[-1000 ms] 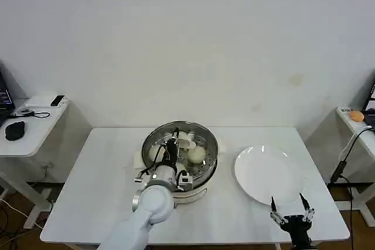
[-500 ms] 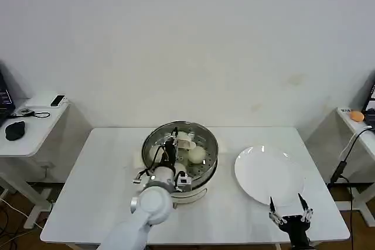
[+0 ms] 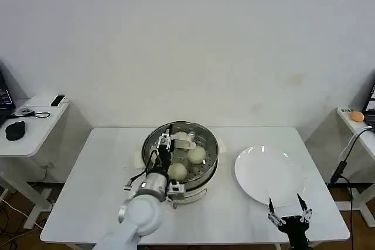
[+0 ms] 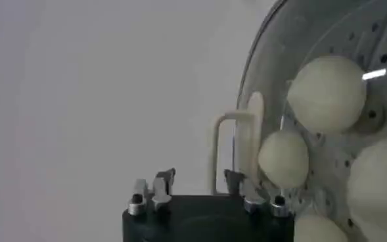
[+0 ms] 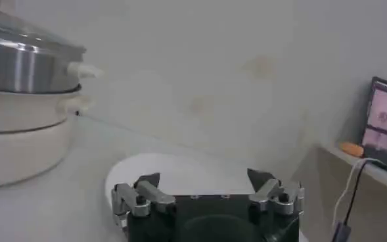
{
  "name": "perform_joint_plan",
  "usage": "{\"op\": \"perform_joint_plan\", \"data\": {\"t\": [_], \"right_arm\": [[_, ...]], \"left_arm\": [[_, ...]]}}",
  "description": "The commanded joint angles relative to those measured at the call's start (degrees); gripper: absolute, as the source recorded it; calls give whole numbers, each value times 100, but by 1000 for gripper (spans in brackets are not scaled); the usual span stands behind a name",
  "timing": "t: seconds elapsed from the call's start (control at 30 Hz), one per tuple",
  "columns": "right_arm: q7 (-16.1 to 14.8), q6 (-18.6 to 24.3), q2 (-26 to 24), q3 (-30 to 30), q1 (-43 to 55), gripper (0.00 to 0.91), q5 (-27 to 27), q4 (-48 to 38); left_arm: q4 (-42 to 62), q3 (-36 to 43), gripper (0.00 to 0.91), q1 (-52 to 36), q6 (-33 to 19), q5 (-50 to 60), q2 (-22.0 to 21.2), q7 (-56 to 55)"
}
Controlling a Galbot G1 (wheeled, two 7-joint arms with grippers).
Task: Take steamed baozi put them in steamer then cover it.
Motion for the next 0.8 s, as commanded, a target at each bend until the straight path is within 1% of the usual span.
{"op": "perform_joint_plan", "data": {"t": [0.03,0.13,0.23,0.33,0.37,0.4,0.43,0.47,0.5,0.53,0.57,0.63,0.7,0.73,0.8], "right_arm": [[11,4,-7,-8,-45,907,-1,19],[14,3,-15,34,-71,907,51,23],[-1,-7,-45,74,-81,907,180,8],[-20,-66,-115,18,-95,907,364,3],[-28,-107,-102,-33,-71,907,356,10],[-36,-156,-98,-76,-56,907,378,17],[-49,-194,-104,-152,-59,907,449,24],[-55,-204,-108,-192,-70,907,494,27],[-64,-212,-105,-220,-77,907,478,25],[-91,-231,-117,-290,-98,907,492,30],[-100,-249,-142,-335,-126,907,536,38],[-163,-290,-205,-422,-202,907,635,86],[-219,-333,-279,-499,-259,907,755,145],[-278,-464,-363,-588,-327,907,1015,302],[-309,-575,-441,-632,-362,907,1153,429]], "left_arm": [[-1228,-165,907,747,-34,-487,464,-5],[-1644,-341,907,1033,-33,-1025,573,-49],[-1995,-720,907,1446,-78,-1632,632,-252],[-2221,-1413,907,1965,-108,-3249,716,-959],[-2150,-1693,907,2079,-253,-3976,756,-1396],[-2060,-2091,907,2196,-477,-4616,763,-1736],[-1946,-2492,907,2370,-824,-5408,697,-1969],[-1811,-2881,907,2470,-1235,-6413,644,-2132],[-1624,-3189,907,2611,-1609,-7086,570,-2432],[-1350,-3476,907,2732,-1987,-8132,504,-2667],[-1262,-3631,907,2828,-2084,-8533,469,-2817],[-893,-3950,907,3113,-2494,-9292,419,-3087],[-623,-4102,907,3324,-2812,-9449,340,-3132],[-477,-4130,907,3453,-3153,-9419,277,-3124],[-430,-4144,907,3642,-3428,-9279,175,-3096]]}}
